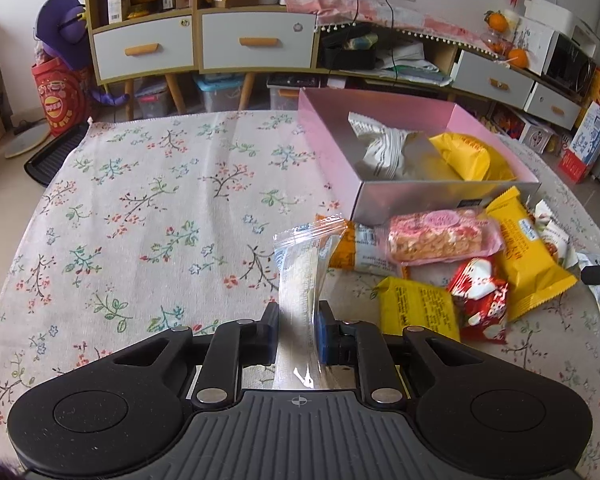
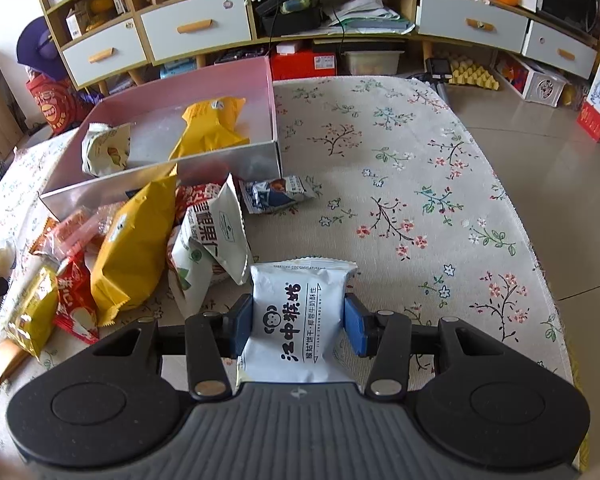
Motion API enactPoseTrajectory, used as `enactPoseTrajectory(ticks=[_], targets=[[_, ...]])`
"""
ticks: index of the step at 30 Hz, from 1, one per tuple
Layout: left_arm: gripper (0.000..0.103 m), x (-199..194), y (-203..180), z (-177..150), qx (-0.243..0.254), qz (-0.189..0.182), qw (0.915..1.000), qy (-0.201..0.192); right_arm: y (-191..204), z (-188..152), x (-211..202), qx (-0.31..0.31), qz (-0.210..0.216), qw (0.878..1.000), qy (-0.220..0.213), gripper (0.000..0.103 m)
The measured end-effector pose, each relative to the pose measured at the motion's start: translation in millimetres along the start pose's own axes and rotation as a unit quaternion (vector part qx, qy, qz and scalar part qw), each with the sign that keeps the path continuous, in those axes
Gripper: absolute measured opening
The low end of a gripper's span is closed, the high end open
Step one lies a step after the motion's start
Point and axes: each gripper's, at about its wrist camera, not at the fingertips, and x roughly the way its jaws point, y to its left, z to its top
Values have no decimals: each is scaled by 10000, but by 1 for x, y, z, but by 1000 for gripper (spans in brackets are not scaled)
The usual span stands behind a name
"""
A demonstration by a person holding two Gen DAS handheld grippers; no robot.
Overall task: Organize snacks
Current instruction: 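Carry the pastry and biscuit bag into the pink box and release both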
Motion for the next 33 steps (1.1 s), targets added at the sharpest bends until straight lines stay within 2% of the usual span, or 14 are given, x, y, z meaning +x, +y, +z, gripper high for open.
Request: enactPoseTrajectory(ticks=[8, 18, 26, 33], targets=[[16, -6, 0, 8, -157, -37, 9998, -65, -2, 8, -7, 183, 126, 9997, -98, 44], [16, -18, -9, 35, -437, -230, 9980, -386, 14, 30, -19, 399, 427, 9977, -356, 44], [16, -13, -38, 57, -535, -453, 9965, -460, 34, 49, -17, 616, 772, 9944, -373, 44], [16, 16, -70, 82, -523, -599, 9963, -311, 51, 70, -1, 942, 990, 9902, -280, 44]])
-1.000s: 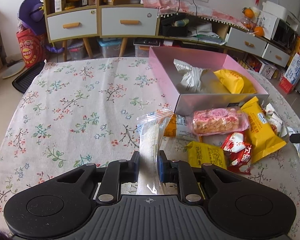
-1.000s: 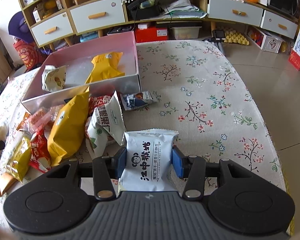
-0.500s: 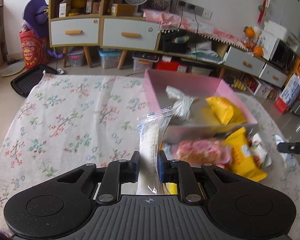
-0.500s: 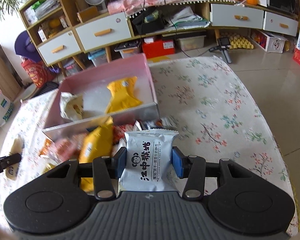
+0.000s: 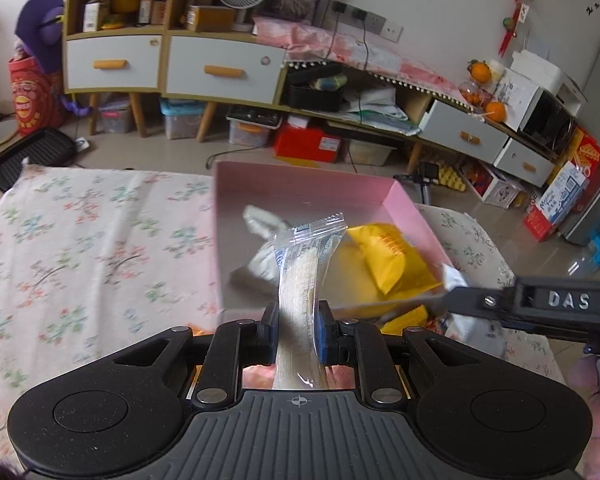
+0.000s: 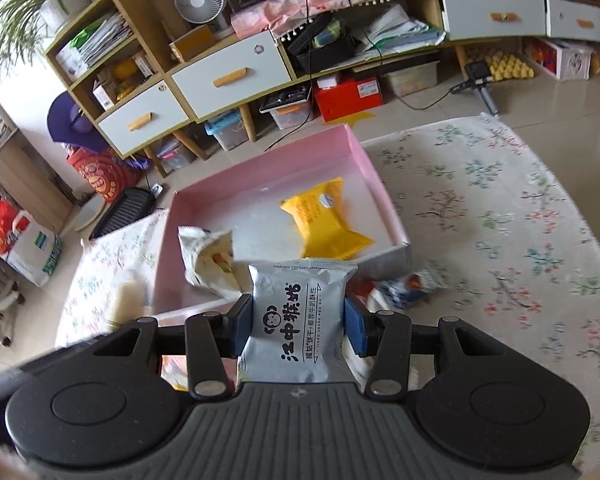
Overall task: Organize snacks
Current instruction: 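Carry the pastry and biscuit bag into the pink box and release both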
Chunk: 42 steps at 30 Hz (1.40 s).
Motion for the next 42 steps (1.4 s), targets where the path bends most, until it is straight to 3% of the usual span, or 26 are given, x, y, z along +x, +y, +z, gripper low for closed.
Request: enactPoseTrajectory(ticks=[10, 21, 29, 30, 34, 36, 38, 42], targets=[[16, 52, -23, 28, 126, -81, 9999, 25, 12, 46, 33, -480, -86, 9979, -429, 44], [16, 88, -28, 38, 204, -32, 9998, 72, 8, 70, 73, -747, -188, 9965, -332, 44], [19, 100, -28, 36, 251, 42, 9997, 59, 11, 72, 79, -899, -303, 9950, -309, 47], [21, 100, -28, 36, 278, 58, 9996, 18, 11, 73, 79, -908, -318, 9948, -321, 47], [37, 98, -29, 38, 335, 10, 9994, 0, 11, 75, 75, -912, -300, 9946, -401, 66], [57, 95, -31, 39, 381, -21, 9993, -12, 11, 77, 74, -946, -318, 9942, -407, 69], [67, 92, -32, 39, 427, -46, 9991, -48, 12, 77, 73, -986, -347, 9936, -416, 73], [77, 85, -36, 38, 541, -93, 9985, -30, 13, 77, 66, -991, -351, 9935, -444, 82]])
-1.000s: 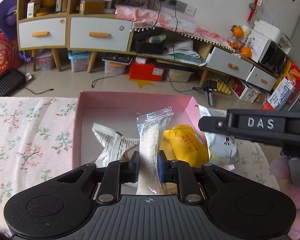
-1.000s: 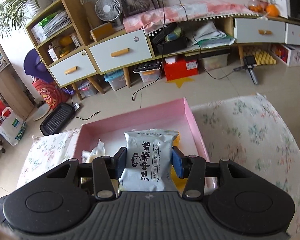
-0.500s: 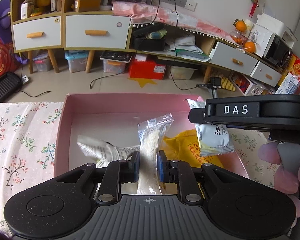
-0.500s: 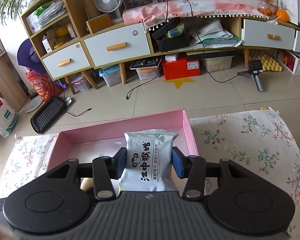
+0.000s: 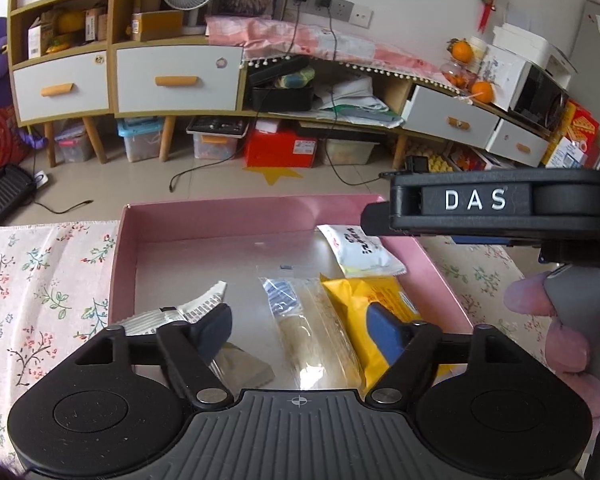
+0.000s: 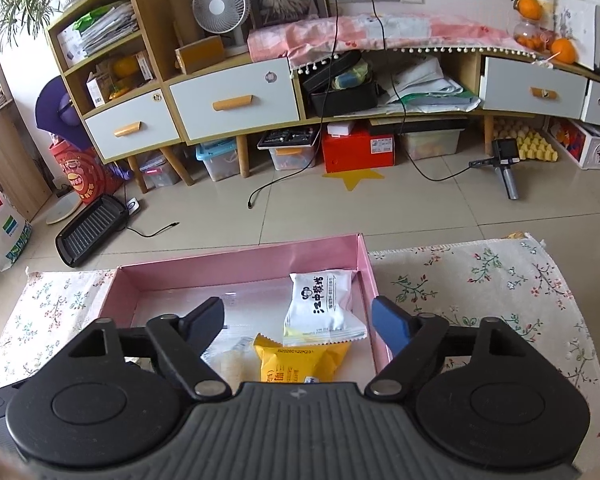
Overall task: Organize snacks
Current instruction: 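Carry the pastry and biscuit bag into the pink box and release both, then withdraw both open tools from the box toward the remaining snacks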
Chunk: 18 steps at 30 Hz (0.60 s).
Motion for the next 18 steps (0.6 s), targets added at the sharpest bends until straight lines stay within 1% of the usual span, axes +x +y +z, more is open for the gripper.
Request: enactPoseTrajectory(ticks=[1, 3, 6, 13, 18], targets=[[78, -2, -1, 0, 23, 1, 10000, 4, 0, 0, -2, 7, 6, 10000, -7, 84], [81, -7, -4, -1, 56, -20, 10000, 22, -1, 0, -5, 17, 4, 10000, -17, 86], [84, -15, -6, -3, 96, -39, 9999, 40, -1, -3, -12, 20, -37, 10000, -5, 87], [88, -38, -8, -11, 161, -36, 9998, 59, -4, -10, -32, 39, -86, 10000, -5, 93], [92, -55, -9, -20, 231, -13, 9997, 82, -7, -19, -46, 51, -125, 9999, 2, 96]])
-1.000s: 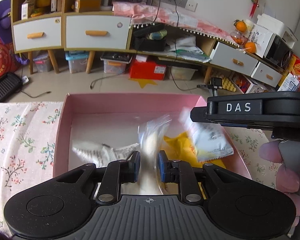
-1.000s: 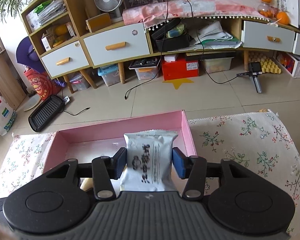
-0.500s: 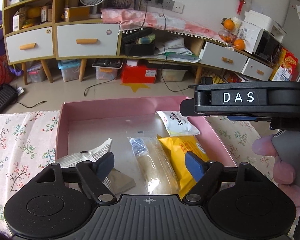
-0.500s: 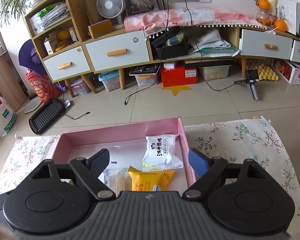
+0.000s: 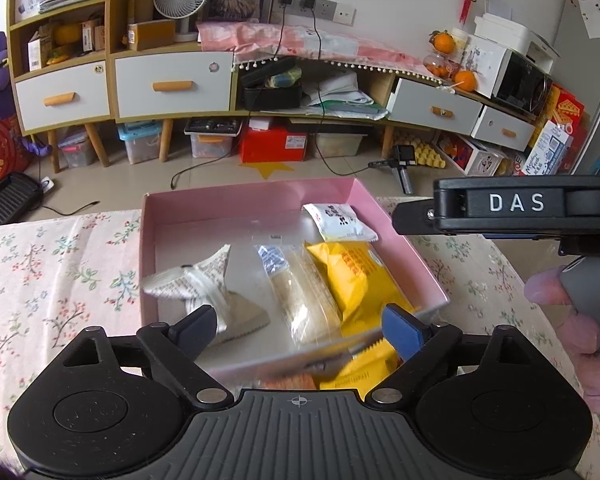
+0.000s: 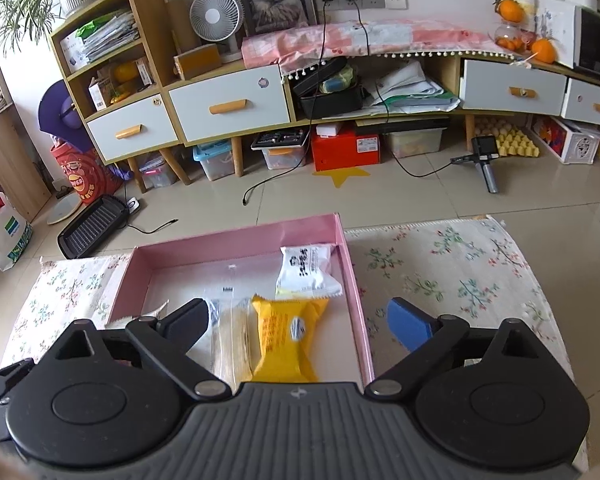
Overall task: Organize snacks
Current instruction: 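Withdraw both open tools from the box toward the remaining snacks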
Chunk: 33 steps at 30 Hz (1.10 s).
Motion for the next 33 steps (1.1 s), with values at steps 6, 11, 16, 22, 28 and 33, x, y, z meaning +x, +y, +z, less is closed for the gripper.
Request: enactPoseTrajectory(ticks=[6, 11, 16, 22, 28, 33], targets=[[94, -20, -2, -13, 103, 15, 9999, 76, 1, -11, -15, -41, -29, 10000, 32, 99], [96, -36, -2, -22, 152, 36, 9998, 103, 4, -22, -28, -78, -7, 10000, 47, 100], [99, -52, 0, -30, 190, 86, 9997, 131, 8, -32, -40, -150, -18, 9999, 71, 101], [99, -68, 2, -41, 198, 83, 9996, 156, 16, -45, -55, -260, -44, 9996, 96, 103], [100, -78, 6, -56, 128, 74, 9997, 180, 21, -58, -59, -201, -93, 9995, 217, 103], [100, -81, 11, -67, 144, 142, 9996, 192, 24, -70, -61, -157, -66, 9995, 272, 103]])
